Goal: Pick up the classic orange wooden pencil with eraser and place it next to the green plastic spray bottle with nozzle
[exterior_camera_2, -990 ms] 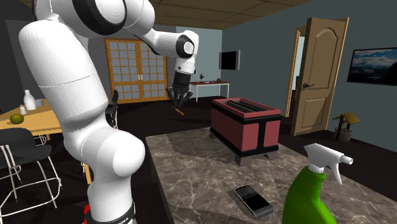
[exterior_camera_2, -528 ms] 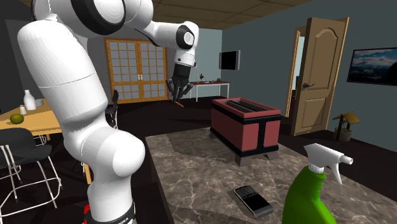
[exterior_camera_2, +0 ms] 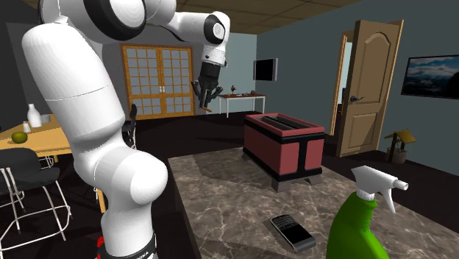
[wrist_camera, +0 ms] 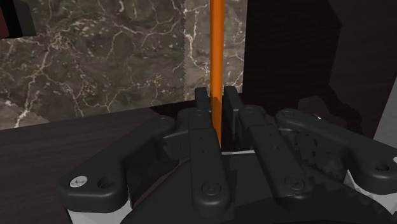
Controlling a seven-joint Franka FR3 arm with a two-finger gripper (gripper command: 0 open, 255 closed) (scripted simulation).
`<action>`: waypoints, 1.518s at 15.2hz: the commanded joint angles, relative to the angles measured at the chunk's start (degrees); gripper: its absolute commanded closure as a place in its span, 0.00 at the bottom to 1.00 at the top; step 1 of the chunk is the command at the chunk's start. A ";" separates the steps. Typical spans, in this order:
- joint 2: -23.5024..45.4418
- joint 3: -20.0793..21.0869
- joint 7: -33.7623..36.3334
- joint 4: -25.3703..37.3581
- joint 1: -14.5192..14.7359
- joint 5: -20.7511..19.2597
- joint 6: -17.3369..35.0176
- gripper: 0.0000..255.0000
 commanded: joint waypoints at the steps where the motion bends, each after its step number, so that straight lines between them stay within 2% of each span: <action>1: 0.03 -0.04 0.24 1.57 0.00 0.00 -1.55 1.00; 13: 2.40 -0.30 1.69 13.26 -0.03 0.03 -10.76 1.00; 23: -2.35 -9.12 -12.48 9.12 -5.28 -4.86 -13.36 1.00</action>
